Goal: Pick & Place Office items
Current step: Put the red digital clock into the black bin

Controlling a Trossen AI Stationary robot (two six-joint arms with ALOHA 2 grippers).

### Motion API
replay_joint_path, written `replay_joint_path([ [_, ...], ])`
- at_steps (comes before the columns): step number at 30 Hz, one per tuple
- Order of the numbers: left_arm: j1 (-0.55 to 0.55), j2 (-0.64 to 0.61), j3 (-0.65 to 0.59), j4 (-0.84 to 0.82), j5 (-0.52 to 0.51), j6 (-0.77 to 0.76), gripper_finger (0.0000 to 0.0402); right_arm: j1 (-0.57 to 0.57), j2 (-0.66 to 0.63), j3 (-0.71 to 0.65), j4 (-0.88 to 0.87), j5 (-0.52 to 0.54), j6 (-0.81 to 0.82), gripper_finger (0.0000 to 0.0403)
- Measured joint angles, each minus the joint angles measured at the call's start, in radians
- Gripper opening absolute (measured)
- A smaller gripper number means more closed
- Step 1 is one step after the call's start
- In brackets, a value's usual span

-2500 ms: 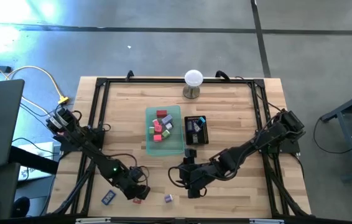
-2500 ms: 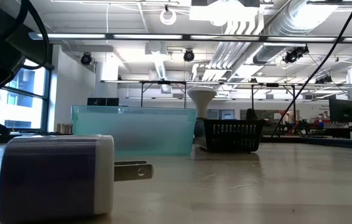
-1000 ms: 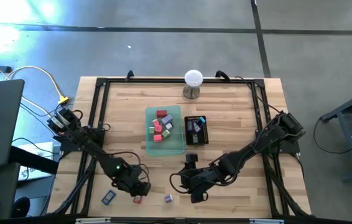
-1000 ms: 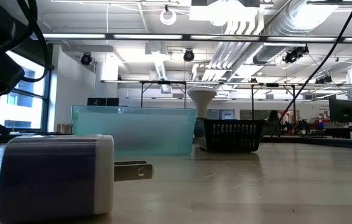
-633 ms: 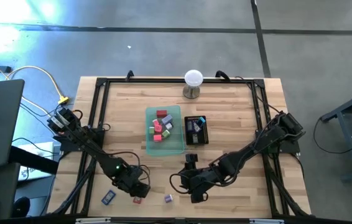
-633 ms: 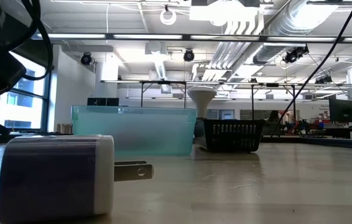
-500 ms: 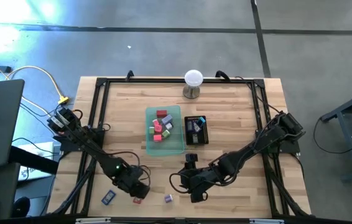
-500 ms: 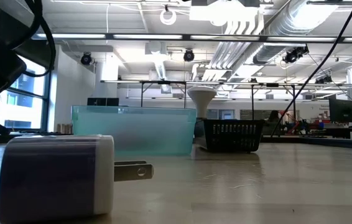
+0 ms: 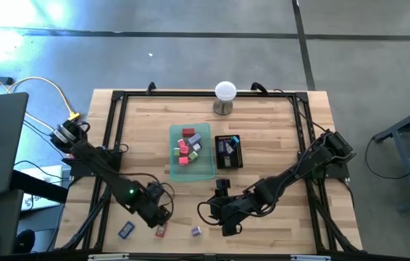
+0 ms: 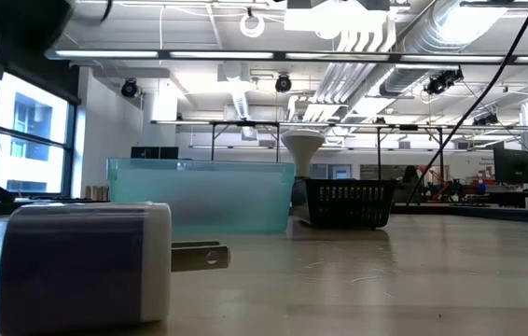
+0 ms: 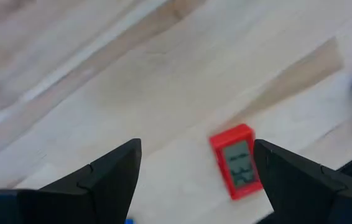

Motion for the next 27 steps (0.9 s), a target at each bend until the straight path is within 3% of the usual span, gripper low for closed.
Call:
replay_joint_path([
  [6, 0.001, 0.104, 0.238, -0.231, 0.001, -0.004, 0.0301, 0.0, 0.0, 0.0, 0.0, 0.0, 0.0, 0.0227],
  [11, -0.003, 0.227, 0.346, -0.339, 0.037, -0.031, 0.0301, 0.0, 0.0, 0.0, -0.002, -0.006, 0.0, 0.0227],
  [16, -0.031, 0.311, 0.35, -0.291, 0.044, -0.186, 0.0301, 0.003, 0.0, 0.0, -0.007, -0.041, 0.018, 0.0227],
  [27, -0.051, 0.349, 0.351, -0.138, 0.044, -0.239, 0.03, 0.009, 0.0, 0.0, -0.002, -0.048, 0.024, 0.0227],
])
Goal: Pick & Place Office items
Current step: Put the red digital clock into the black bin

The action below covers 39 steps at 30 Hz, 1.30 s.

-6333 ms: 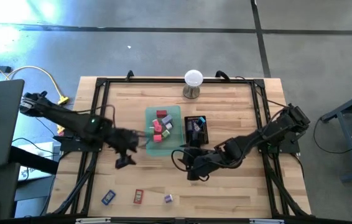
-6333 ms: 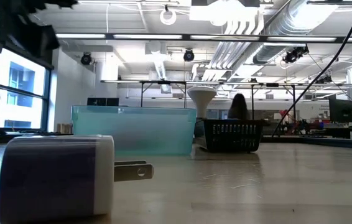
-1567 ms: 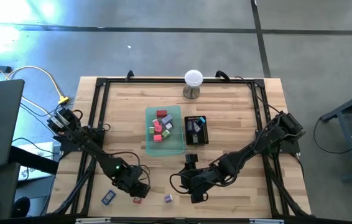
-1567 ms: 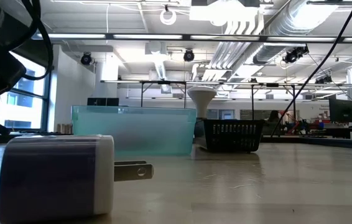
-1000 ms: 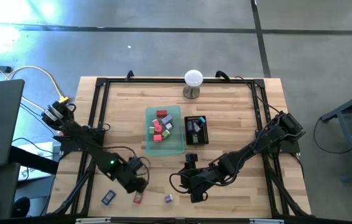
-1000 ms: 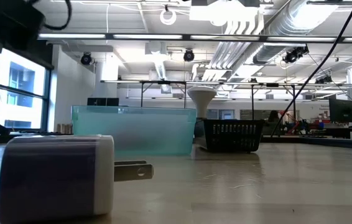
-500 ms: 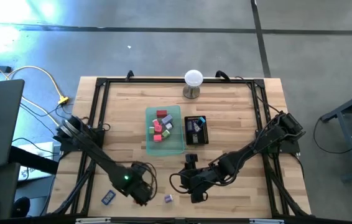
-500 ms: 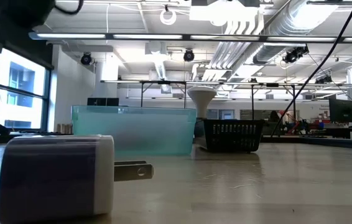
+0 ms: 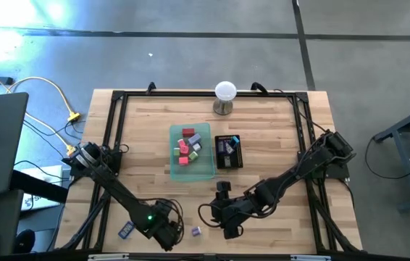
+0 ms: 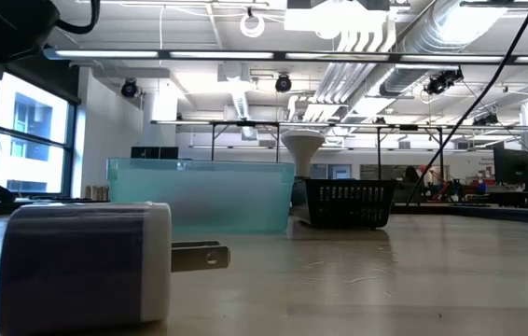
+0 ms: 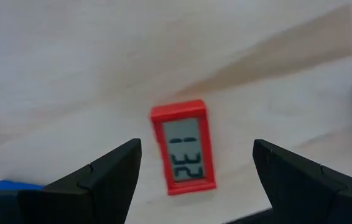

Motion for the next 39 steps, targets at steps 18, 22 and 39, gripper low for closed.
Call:
replay_joint_path([
  [18, -0.007, 0.101, 0.003, -0.011, 0.105, -0.047, 0.03, 0.044, 0.0, 0.0, 0.01, 0.0, 0.041, 0.0227],
  [22, -0.006, 0.109, 0.003, -0.003, 0.103, -0.03, 0.03, 0.046, 0.0, 0.0, 0.009, 0.0, 0.058, 0.0227],
  [39, -0.007, 0.112, 0.002, 0.004, 0.097, -0.046, 0.03, 0.052, 0.0, 0.0, 0.009, 0.0, 0.059, 0.0227],
])
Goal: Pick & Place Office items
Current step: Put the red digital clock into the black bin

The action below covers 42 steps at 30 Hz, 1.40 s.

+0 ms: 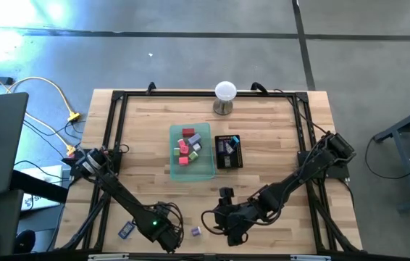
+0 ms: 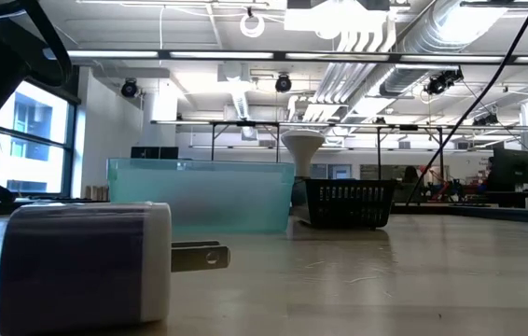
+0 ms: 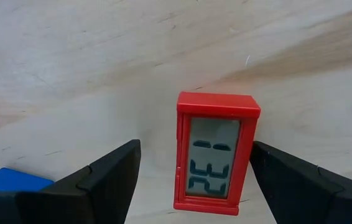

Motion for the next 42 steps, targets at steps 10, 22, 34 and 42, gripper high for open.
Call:
replay_joint_path([
  [10, 0.004, 0.002, 0.0, 0.013, -0.027, 0.083, 0.0241, 0.0, 0.0, 0.0, 0.0, 0.0, 0.0, 0.0227],
  [22, 0.046, -0.08, 0.0, -0.024, -0.126, 0.347, 0.0123, 0.0, 0.0, 0.0, -0.005, 0.0, 0.0, 0.0227],
  [34, 0.074, -0.267, 0.004, 0.049, -0.624, 0.87, 0.0123, 0.0, 0.002, 0.0, 0.073, 0.097, -0.08, 0.0227],
  [42, 0.068, -0.293, 0.004, 0.181, -0.749, 1.158, 0.0123, 0.0, 0.002, 0.0, 0.285, 0.178, -0.31, 0.0227],
])
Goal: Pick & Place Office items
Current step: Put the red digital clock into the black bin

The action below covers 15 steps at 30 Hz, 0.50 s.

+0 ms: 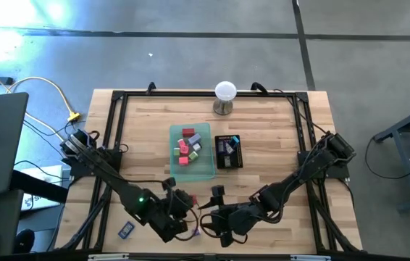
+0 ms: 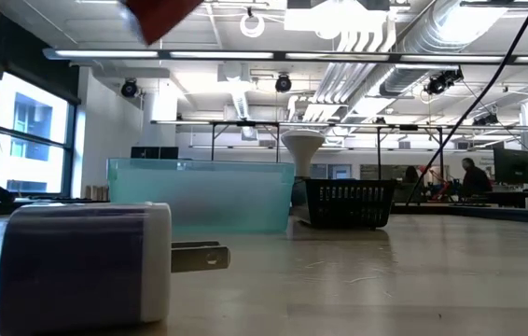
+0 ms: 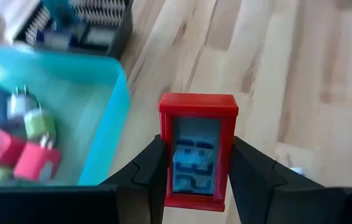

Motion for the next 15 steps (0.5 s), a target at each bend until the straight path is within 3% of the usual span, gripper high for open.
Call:
replay_joint_path([
  [9, -0.023, -0.031, 0.001, 0.158, -0.037, 0.222, 0.0123, -0.054, 0.0, 0.0, 0.034, 0.01, -0.089, 0.0227],
  [15, -0.038, -0.061, 0.001, 0.171, -0.048, 0.251, 0.0123, -0.07, 0.0, 0.0, 0.045, 0.006, -0.123, 0.0227],
])
